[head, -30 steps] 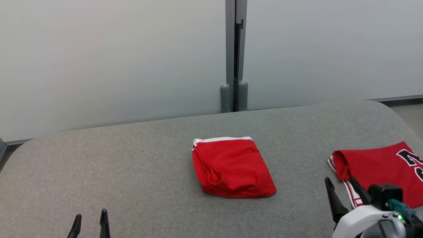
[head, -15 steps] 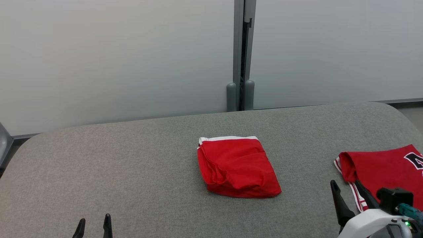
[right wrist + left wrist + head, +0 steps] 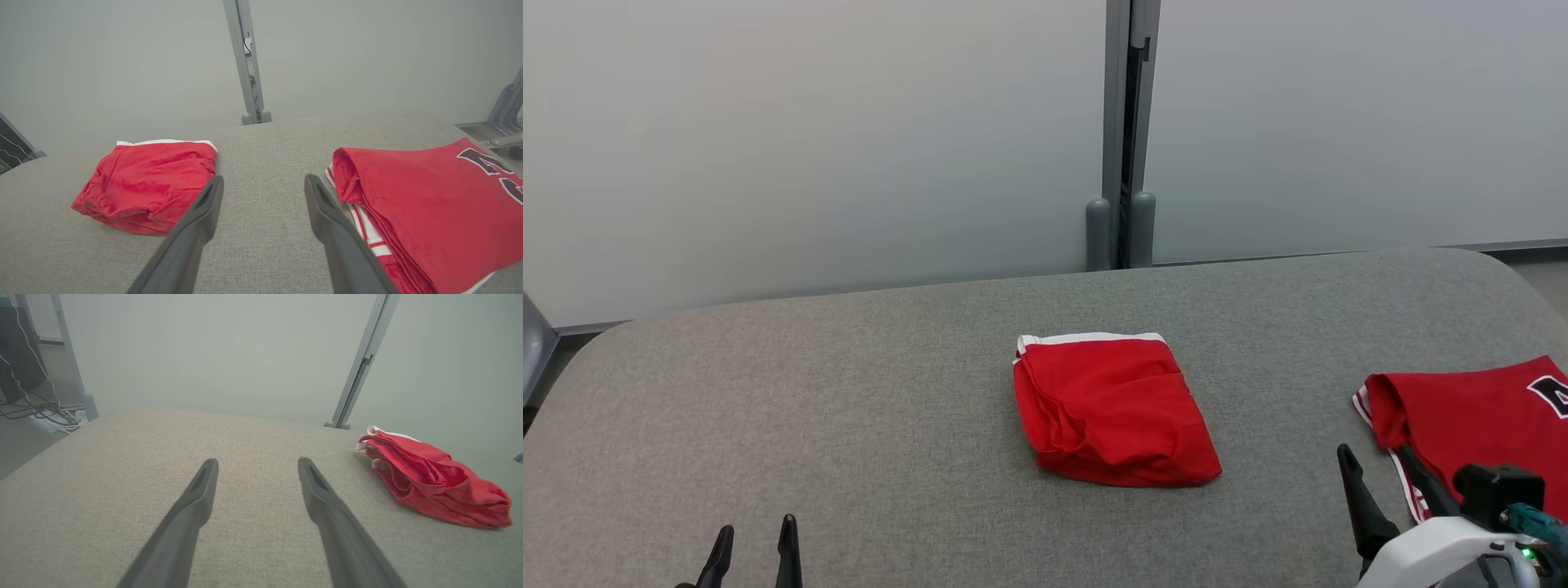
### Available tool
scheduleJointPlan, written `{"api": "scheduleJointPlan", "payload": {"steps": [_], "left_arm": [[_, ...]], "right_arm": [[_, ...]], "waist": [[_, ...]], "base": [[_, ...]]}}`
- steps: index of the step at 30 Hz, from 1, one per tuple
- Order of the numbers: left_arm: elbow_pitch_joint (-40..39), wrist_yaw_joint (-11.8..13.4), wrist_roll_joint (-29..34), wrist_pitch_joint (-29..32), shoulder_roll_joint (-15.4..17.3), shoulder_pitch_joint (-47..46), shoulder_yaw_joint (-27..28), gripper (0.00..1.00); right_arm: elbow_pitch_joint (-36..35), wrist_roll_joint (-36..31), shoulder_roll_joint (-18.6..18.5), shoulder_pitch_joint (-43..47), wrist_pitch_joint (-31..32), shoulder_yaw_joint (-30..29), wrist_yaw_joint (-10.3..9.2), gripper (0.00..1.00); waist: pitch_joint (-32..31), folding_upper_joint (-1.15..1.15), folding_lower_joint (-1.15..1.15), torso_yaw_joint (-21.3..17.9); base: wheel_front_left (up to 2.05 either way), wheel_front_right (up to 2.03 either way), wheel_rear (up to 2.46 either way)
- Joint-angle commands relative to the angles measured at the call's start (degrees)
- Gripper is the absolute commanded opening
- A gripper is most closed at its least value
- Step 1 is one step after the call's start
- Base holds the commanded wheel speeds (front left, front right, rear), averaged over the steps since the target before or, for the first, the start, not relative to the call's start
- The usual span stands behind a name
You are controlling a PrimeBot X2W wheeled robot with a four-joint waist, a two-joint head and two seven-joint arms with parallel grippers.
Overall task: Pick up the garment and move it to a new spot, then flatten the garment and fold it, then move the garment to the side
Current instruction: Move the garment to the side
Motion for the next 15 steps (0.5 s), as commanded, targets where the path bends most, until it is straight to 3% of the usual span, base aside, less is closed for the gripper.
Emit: {"api": "scheduleJointPlan", "payload": {"steps": [1, 4, 10, 15], "left_arm": [[-0.4, -0.1, -0.2, -0.3, 0.4, -0.8, 0.1, 1.00], [-1.1, -0.1, 0.1, -0.4, 0.4, -1.0, -0.2, 1.00], [-2.0, -0.3, 0.3, -0.2, 1.1, -0.8, -0.2, 1.00], [-2.8, -0.3, 0.6, 0.7, 1.3, -1.8, -1.0, 1.00]], "right_arm": [[-0.4, -0.1, -0.2, 0.1, 0.3, 0.0, 0.04, 1.00], [0.6, 0.8, -0.2, -1.7, 3.5, 0.8, 0.04, 1.00], [5.2, 3.2, -0.3, -11.1, 20.0, 2.1, 0.03, 1.00], [14.0, 2.5, -0.1, -20.5, 29.7, 1.0, 0.05, 1.00]], "waist": [[0.0, 0.00, 0.00, 0.2], [0.0, 0.00, 0.00, 0.6], [0.5, 0.00, 0.00, 1.9], [1.8, 0.00, 0.00, 5.5]], "base": [[0.00, 0.00, 0.00], [0.00, 0.00, 0.00], [0.00, 0.00, 0.00], [0.00, 0.00, 0.00]]}}
